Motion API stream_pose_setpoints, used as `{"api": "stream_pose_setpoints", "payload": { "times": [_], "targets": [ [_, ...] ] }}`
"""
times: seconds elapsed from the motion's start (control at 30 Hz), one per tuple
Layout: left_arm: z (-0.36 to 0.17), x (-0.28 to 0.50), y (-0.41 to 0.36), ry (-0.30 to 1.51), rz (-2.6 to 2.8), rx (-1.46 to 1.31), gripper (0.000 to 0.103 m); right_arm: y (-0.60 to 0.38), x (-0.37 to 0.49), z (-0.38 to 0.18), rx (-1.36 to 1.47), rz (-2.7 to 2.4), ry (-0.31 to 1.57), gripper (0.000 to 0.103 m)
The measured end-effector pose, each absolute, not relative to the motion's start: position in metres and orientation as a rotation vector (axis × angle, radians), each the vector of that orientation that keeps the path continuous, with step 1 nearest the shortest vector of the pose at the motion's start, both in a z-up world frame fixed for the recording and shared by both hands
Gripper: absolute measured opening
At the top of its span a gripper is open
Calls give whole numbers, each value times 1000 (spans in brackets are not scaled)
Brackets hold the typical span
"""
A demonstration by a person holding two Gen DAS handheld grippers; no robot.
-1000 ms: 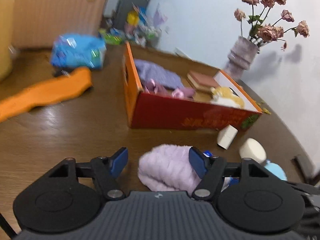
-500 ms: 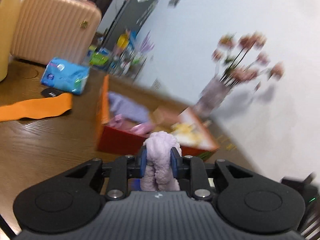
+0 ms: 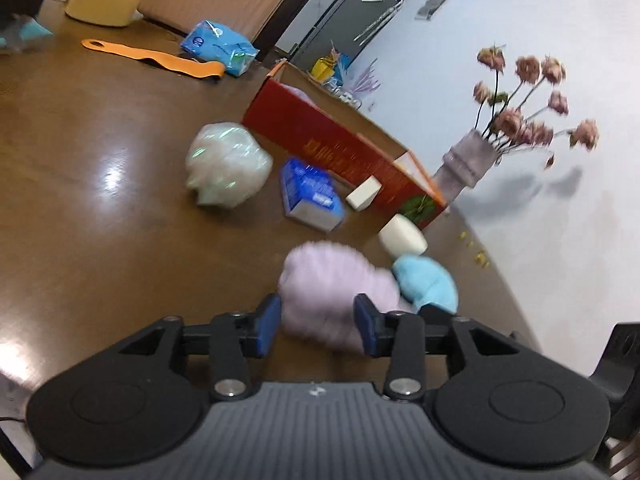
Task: Organize soft objects
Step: 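Carry the lavender towel with both grippers into the box and release it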
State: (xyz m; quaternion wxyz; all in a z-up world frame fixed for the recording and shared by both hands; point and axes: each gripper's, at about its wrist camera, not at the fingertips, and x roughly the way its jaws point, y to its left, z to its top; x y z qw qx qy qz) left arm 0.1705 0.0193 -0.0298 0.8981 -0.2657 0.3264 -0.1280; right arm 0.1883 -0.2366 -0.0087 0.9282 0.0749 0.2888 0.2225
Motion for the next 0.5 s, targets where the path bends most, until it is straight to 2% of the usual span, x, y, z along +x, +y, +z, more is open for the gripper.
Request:
{"api": "stream_pose_setpoints", "payload": {
  "times": [0.1,0.33,0.43,0.47,0.5],
  "targets": [
    [-18,163,21,644,-261,-488,60,-240,171,-14,174,461,572,19],
    [-8,191,12,637,-213,-380,58,-239,183,-12,252,438,535,26],
    [-17,201,11,673,-255,-408,52,-229,199,-24,261,427,572,26],
    [-20,203,9,687,-262,-403,45,-225,203,-29,252,418,588,26],
    [-23,203,7,702,-272,-389,33,-222,204,-32,249,413,598,27]
  ]
}}
